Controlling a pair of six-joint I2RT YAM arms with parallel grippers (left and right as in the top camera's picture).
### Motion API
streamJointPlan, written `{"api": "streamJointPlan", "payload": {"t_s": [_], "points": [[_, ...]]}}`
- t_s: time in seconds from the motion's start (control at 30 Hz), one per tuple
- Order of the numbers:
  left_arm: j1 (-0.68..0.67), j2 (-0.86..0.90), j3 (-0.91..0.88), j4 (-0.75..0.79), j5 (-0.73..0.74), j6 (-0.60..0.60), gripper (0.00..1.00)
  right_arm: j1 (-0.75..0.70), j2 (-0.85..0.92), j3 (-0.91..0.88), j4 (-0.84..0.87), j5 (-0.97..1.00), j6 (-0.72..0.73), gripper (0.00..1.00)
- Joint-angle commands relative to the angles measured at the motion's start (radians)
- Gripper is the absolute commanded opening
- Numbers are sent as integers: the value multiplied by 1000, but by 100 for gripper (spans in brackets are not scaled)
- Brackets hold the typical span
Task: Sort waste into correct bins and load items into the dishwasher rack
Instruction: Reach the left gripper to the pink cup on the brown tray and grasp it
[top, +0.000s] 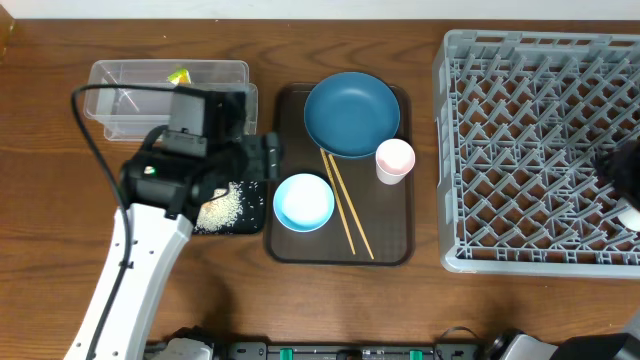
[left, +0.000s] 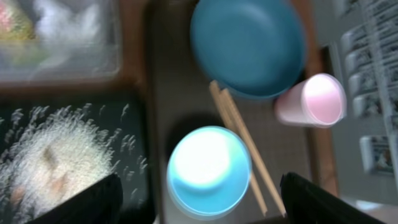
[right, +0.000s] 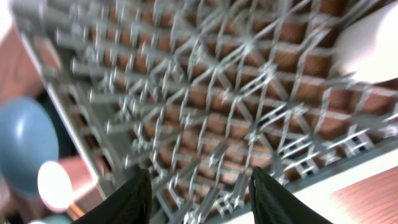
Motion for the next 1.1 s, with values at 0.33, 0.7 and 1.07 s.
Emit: {"api": "streamJointPlan", "payload": {"t_s": [0.33,0.7,1.07], "points": [[-201,317,3,441,13,-143,84,187,3,-14,-140,2,-72,52],[-364,534,3,539,11,-156,84,239,3,-14,-129,35,-71,52],[-374,590,3,527,11,-156,42,240,3,-14,-135,34,-71,52]]}}
